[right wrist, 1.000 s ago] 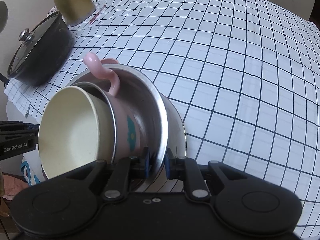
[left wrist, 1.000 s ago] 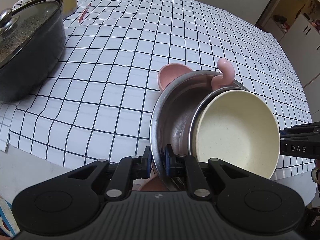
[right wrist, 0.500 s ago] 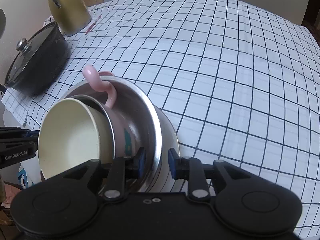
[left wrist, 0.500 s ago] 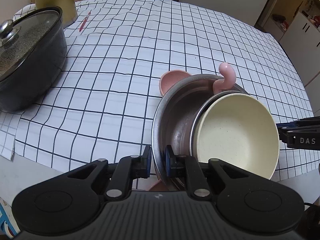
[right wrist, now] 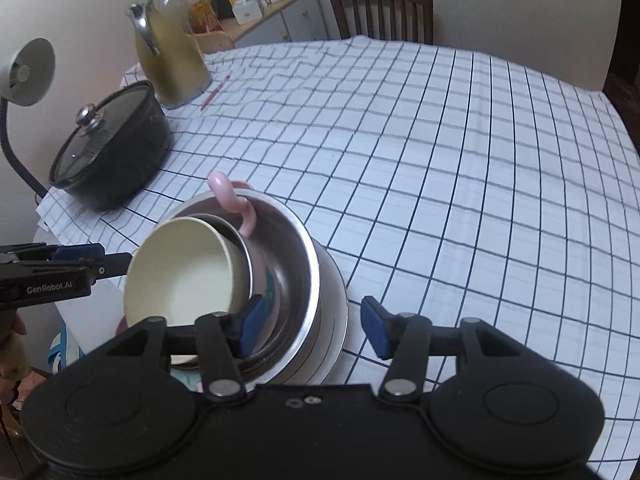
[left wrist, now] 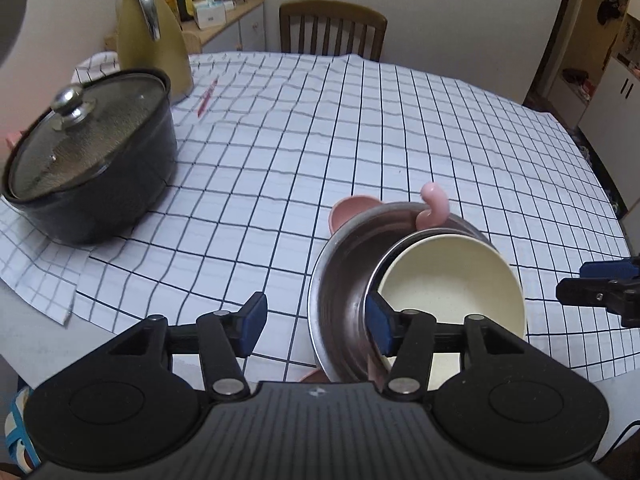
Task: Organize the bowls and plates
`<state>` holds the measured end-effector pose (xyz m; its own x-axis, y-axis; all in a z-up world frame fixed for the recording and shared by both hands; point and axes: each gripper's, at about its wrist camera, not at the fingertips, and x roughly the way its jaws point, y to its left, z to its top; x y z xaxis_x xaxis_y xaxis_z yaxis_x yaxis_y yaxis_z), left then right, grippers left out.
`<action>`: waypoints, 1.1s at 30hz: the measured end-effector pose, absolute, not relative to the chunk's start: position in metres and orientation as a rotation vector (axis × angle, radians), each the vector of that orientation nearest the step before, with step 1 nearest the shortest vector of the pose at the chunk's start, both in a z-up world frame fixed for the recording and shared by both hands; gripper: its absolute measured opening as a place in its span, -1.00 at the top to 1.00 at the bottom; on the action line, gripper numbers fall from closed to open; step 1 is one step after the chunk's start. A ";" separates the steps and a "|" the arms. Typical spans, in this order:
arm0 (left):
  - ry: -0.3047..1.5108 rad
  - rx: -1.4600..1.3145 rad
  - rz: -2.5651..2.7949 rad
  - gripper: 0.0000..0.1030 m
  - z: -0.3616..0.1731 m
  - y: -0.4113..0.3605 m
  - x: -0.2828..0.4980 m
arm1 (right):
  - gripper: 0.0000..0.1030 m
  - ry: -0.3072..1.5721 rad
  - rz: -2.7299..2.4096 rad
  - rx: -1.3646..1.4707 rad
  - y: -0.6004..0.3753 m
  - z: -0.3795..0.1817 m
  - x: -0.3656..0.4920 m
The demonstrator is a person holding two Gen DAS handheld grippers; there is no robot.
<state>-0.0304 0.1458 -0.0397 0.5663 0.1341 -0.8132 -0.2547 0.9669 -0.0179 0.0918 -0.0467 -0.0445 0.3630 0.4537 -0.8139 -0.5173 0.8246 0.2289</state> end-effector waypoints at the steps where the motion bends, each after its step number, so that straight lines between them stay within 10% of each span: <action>1: 0.927 -0.129 0.233 -0.03 -0.036 0.142 -0.034 | -0.18 1.006 0.629 -0.074 -0.049 -0.040 0.088; 18: 0.717 -0.084 0.166 -0.46 0.011 0.068 -0.079 | -0.90 0.728 0.670 -0.098 -0.085 0.010 0.033; 33: 0.633 -0.189 0.130 -0.96 0.016 0.053 -0.112 | -0.99 0.559 0.644 -0.112 -0.107 0.016 -0.010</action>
